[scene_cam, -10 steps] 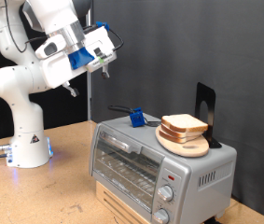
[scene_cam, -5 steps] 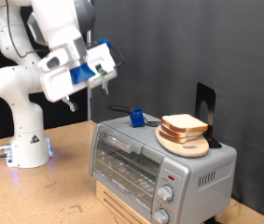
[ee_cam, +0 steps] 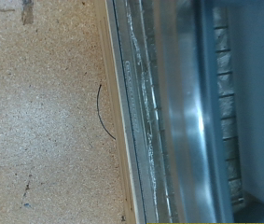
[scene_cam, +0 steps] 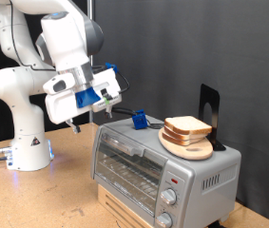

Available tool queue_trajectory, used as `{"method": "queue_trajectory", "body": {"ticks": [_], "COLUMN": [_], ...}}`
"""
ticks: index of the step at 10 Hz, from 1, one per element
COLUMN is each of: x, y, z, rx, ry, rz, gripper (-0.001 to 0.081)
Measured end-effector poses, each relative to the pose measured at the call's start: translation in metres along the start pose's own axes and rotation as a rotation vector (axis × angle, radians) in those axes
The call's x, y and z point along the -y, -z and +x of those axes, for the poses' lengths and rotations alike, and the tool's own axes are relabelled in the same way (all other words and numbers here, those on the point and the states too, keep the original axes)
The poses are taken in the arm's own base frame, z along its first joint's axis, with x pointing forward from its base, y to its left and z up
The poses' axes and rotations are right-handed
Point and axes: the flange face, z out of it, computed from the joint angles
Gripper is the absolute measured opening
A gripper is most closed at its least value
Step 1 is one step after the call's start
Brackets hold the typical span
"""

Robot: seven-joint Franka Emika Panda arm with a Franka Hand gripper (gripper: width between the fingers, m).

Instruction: Make a piece of toast with the oven

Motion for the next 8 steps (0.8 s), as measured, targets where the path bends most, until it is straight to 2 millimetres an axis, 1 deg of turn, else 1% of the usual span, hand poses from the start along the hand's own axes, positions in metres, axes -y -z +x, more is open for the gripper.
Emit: {"method": "queue_trajectory", "body": {"ticks": [3,8], "x": [-0.003,-0.014], "y": [-0.02,-0.044], "z": [-0.006,-0.019], "rx": [0.008,-0.004], "ry": [0.008,0.019], "rz": [-0.019,-0.037], "gripper": [0.0682,0.0682]}}
